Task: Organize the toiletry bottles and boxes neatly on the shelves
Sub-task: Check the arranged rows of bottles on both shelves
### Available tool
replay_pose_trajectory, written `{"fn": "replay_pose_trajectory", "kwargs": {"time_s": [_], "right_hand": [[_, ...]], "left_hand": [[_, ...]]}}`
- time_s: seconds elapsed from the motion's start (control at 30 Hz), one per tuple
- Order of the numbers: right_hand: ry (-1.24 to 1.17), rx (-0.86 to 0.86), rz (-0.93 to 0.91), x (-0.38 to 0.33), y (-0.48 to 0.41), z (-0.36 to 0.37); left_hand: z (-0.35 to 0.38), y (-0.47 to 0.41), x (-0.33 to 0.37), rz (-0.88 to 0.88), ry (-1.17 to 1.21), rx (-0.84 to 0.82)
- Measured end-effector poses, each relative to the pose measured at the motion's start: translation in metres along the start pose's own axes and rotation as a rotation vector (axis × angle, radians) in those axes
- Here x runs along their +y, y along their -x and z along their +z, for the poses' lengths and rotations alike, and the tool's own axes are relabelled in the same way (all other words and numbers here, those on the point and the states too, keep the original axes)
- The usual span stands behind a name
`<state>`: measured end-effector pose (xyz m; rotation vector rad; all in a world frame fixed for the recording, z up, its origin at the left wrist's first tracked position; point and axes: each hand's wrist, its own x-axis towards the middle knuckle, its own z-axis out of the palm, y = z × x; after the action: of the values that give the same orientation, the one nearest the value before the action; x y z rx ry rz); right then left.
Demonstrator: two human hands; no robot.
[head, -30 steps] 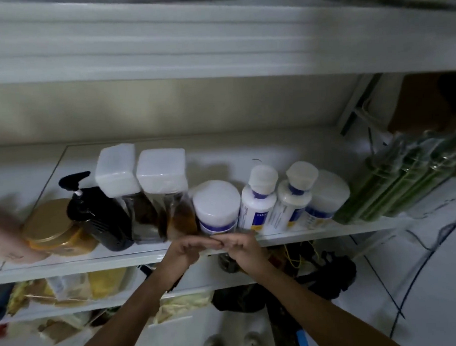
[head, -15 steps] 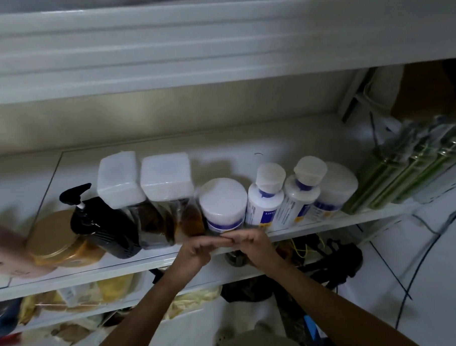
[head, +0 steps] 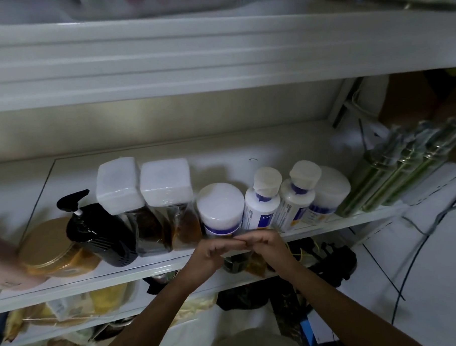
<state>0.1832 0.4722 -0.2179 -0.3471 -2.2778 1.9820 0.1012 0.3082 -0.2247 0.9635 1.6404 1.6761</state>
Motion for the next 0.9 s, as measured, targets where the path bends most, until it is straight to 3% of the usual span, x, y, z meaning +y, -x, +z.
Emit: {"fn": "replay_pose_trajectory", "kwargs": {"time_s": [0.4,0.9], "right_hand": [[0.002,0.068,0.072,-0.009,-0.001,0.0],[-0.061,0.019,0.053,-0.011,-0.005,0.019]], "left_hand": [[0.006,-0.006,0.004,-0.079,0.025,0.031],[-0.008,0.01,0.006,-0.028,0.038,0.067]]}}
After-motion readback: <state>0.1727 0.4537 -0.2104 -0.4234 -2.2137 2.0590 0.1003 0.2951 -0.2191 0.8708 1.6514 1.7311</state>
